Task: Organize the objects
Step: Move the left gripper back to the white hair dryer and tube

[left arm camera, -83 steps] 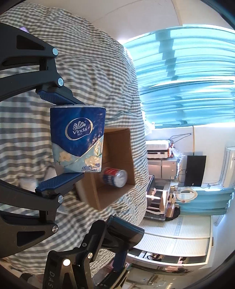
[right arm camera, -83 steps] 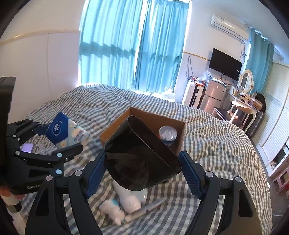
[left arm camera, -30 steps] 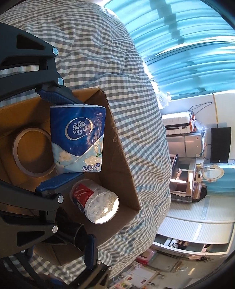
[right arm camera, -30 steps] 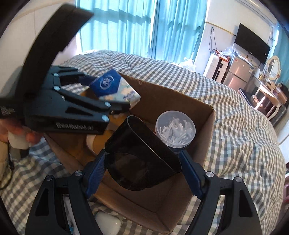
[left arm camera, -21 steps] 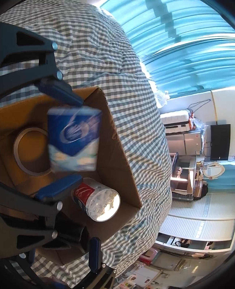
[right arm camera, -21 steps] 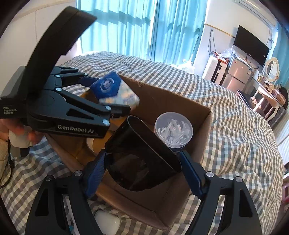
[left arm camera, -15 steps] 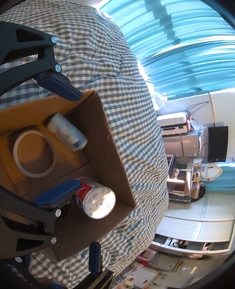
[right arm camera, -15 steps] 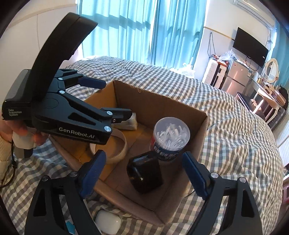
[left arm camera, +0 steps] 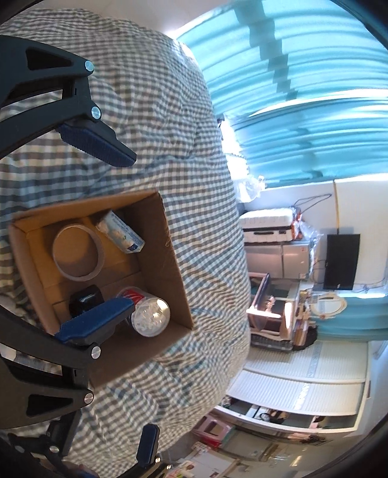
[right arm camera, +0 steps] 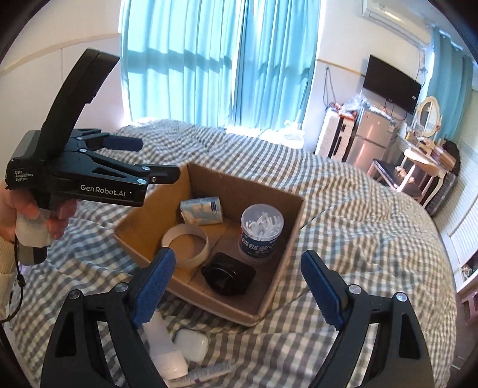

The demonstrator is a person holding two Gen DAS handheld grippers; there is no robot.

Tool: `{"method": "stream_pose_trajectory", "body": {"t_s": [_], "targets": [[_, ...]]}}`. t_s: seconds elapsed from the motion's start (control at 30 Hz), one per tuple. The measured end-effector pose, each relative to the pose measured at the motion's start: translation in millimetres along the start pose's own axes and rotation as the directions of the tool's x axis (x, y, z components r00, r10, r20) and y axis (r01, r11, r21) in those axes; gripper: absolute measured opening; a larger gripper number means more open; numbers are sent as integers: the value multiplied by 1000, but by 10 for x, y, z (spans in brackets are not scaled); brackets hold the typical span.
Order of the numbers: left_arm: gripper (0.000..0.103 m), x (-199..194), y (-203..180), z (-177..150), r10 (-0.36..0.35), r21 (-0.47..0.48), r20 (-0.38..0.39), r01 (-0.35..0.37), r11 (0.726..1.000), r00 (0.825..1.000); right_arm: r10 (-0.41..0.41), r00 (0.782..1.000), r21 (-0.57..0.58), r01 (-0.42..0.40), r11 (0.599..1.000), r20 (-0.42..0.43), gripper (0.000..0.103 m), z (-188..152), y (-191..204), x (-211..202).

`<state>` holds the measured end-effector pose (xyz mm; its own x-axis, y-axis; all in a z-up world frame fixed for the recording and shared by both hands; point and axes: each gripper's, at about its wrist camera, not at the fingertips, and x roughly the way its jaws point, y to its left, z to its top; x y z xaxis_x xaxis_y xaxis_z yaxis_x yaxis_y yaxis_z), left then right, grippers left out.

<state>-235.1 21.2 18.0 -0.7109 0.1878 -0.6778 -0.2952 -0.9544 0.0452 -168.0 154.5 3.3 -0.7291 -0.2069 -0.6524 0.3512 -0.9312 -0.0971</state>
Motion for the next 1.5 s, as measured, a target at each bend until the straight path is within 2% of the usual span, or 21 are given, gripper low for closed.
{"method": "stream_pose_trajectory", "body": {"t_s": [0.23, 0.4, 0.63, 0.77, 0.93, 1.07, 1.27, 1.4, 1.5], "targets": [[92, -603, -32, -131, 66, -22, 65, -65, 998, 996, -60, 997, 4, 60, 998, 56, 87, -100, 115, -554], [92, -869, -111, -380, 108, -41, 90, -104, 994, 990, -57, 996, 19, 56, 998, 69, 88, -301, 218, -772], [92, -1033, -128, -829, 122, -97, 111, -111, 989, 986, -59, 998, 62, 57, 996, 36, 88, -721, 336, -699], [92, -1027, -93, -1056, 125, -143, 84, -112, 983, 989, -35, 999, 111, 37, 993, -22, 88, -998, 367, -512], [92, -1041, -75, -1308, 159, -160, 59, -148, 976, 985, -96, 995, 120, 100, 988, -37, 88, -1234, 404, -488], [92, -963, -113, -1519, 149, -185, 20, -143, 972, 989, -96, 994, 132, 102, 986, -47, 88, -1296, 416, -494], [92, -735, -482, -1816, 60, -137, -40, -65, 988, 997, -110, 992, 146, 119, 982, -67, 88, -1351, 403, -456], [92, -529, -770, -1949, 13, -78, -108, -21, 997, 994, -112, 991, 162, 123, 979, -74, 88, -1399, 362, -435], [92, -430, -853, -2038, -24, -78, -138, 13, 997, 990, -97, 993, 194, 110, 975, -71, 88, -1417, 290, -435]]}}
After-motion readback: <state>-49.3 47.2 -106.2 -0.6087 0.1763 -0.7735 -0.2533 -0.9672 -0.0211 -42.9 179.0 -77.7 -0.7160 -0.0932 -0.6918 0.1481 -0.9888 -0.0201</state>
